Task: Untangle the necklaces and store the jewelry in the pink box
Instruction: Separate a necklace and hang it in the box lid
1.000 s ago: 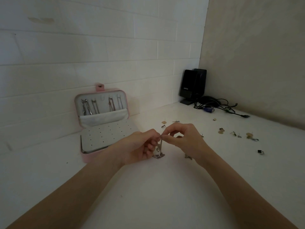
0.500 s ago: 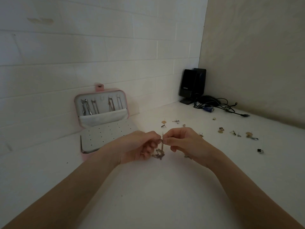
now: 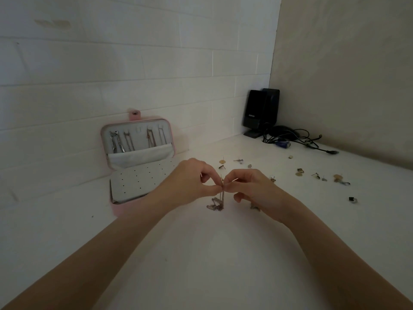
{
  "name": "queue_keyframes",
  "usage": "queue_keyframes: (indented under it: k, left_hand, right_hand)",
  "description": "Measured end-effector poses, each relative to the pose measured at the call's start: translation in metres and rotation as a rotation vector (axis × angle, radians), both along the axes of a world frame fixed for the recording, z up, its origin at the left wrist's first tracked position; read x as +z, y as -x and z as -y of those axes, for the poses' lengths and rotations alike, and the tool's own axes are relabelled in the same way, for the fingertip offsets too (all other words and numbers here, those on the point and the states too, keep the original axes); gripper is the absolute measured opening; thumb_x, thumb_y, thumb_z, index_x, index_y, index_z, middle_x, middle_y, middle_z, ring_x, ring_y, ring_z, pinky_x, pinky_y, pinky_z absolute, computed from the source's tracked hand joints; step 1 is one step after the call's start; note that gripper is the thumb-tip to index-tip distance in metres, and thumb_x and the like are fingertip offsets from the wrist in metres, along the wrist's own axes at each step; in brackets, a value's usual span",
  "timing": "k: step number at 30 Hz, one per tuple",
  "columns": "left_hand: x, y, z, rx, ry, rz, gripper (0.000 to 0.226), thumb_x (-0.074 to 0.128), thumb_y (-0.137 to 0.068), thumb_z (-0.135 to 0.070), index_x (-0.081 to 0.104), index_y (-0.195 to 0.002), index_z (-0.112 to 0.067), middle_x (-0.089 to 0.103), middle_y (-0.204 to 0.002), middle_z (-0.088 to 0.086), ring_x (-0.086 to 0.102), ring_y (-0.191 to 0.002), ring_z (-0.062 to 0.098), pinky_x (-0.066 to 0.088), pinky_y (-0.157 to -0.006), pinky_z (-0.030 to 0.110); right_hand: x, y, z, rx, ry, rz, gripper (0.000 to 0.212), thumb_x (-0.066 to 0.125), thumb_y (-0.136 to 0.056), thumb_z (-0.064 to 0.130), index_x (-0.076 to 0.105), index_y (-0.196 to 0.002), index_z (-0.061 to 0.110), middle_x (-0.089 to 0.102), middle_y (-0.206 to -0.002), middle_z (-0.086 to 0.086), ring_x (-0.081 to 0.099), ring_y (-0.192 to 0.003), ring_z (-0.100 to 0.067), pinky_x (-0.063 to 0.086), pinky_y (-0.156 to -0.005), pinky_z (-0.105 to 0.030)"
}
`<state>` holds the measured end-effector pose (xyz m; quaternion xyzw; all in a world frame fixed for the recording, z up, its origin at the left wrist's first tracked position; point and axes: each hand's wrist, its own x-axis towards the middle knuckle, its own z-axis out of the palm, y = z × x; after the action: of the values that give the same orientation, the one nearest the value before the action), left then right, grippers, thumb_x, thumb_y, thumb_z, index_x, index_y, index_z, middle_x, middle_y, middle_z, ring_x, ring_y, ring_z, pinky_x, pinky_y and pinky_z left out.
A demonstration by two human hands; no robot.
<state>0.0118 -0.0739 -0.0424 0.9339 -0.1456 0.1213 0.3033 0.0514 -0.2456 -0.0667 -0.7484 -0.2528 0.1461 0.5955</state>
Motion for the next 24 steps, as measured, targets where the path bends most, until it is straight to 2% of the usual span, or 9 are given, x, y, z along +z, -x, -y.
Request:
queue_keyframes:
  k: [2,4,6,10,15,18,21,24]
  left_hand:
    - [-0.0014,-0.0001,0.0003,-0.029,-0.002,-0.015,0.014,0.075,-0.075,-0.025,0.066,-0.067,-0.031,0.035,-0.056,-0.009,0.035,-0.049,0.005,0.028,-0.05,0.014]
    - [-0.0044,-0.0002,0.0013,-0.055,0.018,-0.02,0.014,0.075,-0.075,-0.023,0.065,-0.068,-0.029,0.036,-0.057,-0.009,0.034,-0.049,0.006,0.029,-0.051,0.014]
    - [-0.0073,-0.0004,0.0008,-0.05,0.078,-0.034,0.013,0.074,-0.076,-0.022,0.066,-0.068,-0.028,0.037,-0.058,-0.005,0.032,-0.049,0.007,0.028,-0.051,0.015]
    - [-0.0094,-0.0009,-0.001,-0.009,0.172,-0.028,0.019,0.073,-0.078,-0.018,0.063,-0.067,-0.03,0.035,-0.056,-0.006,0.03,-0.047,0.005,0.026,-0.049,0.013]
    - [-0.0096,-0.001,0.0033,-0.007,0.148,0.011,0.024,0.074,-0.075,-0.016,0.061,-0.066,-0.034,0.037,-0.059,-0.007,0.033,-0.05,0.005,0.028,-0.052,0.015]
    - [-0.0096,-0.0002,0.0057,-0.024,0.146,0.015,0.024,0.074,-0.073,-0.015,0.06,-0.064,-0.033,0.039,-0.06,-0.009,0.035,-0.052,0.004,0.031,-0.054,0.015]
    - [-0.0083,0.0015,0.0068,-0.044,0.21,-0.023,0.021,0.073,-0.075,-0.014,0.061,-0.065,-0.029,0.04,-0.056,-0.012,0.034,-0.049,0.004,0.031,-0.052,0.012]
    - [-0.0081,0.0041,0.0066,-0.064,0.329,-0.084,0.02,0.071,-0.079,-0.012,0.063,-0.066,-0.026,0.039,-0.047,-0.014,0.031,-0.046,0.003,0.029,-0.047,0.013]
  right_hand:
    - [0.0008,0.0004,-0.0001,0.015,-0.007,-0.037,0.016,0.057,-0.086,0.007,0.063,-0.072,0.012,0.056,-0.077,0.0,0.049,-0.071,-0.009,0.04,-0.062,-0.021]
    - [-0.0003,0.0005,-0.0007,0.053,-0.038,-0.083,0.014,0.053,-0.087,0.006,0.063,-0.077,0.007,0.057,-0.079,-0.003,0.05,-0.076,-0.011,0.04,-0.064,-0.025]
    - [-0.0022,0.0011,-0.0019,0.071,-0.093,-0.114,0.014,0.05,-0.089,0.004,0.063,-0.082,0.002,0.056,-0.078,-0.003,0.05,-0.077,-0.01,0.042,-0.062,-0.022]
    - [-0.0044,0.0021,-0.0061,0.029,-0.089,-0.083,0.016,0.05,-0.09,0.006,0.062,-0.088,-0.004,0.049,-0.081,-0.009,0.046,-0.074,-0.009,0.041,-0.06,-0.021]
    - [-0.0066,0.0019,-0.0081,-0.008,-0.053,-0.054,0.022,0.048,-0.088,0.001,0.057,-0.085,-0.019,0.046,-0.085,-0.011,0.042,-0.076,-0.015,0.039,-0.056,-0.019]
    - [-0.0063,0.0023,-0.0089,-0.022,-0.041,-0.048,0.02,0.048,-0.086,0.001,0.06,-0.082,-0.014,0.048,-0.085,-0.012,0.042,-0.078,-0.019,0.039,-0.056,-0.019]
    - [-0.0037,0.0031,-0.0079,-0.008,-0.095,-0.096,0.021,0.047,-0.086,0.0,0.06,-0.082,-0.016,0.046,-0.084,-0.013,0.042,-0.075,-0.015,0.038,-0.056,-0.02]
    - [-0.0014,0.0038,-0.0066,0.023,-0.159,-0.167,0.016,0.051,-0.084,0.003,0.062,-0.077,-0.005,0.049,-0.082,-0.014,0.046,-0.073,-0.01,0.039,-0.061,-0.023]
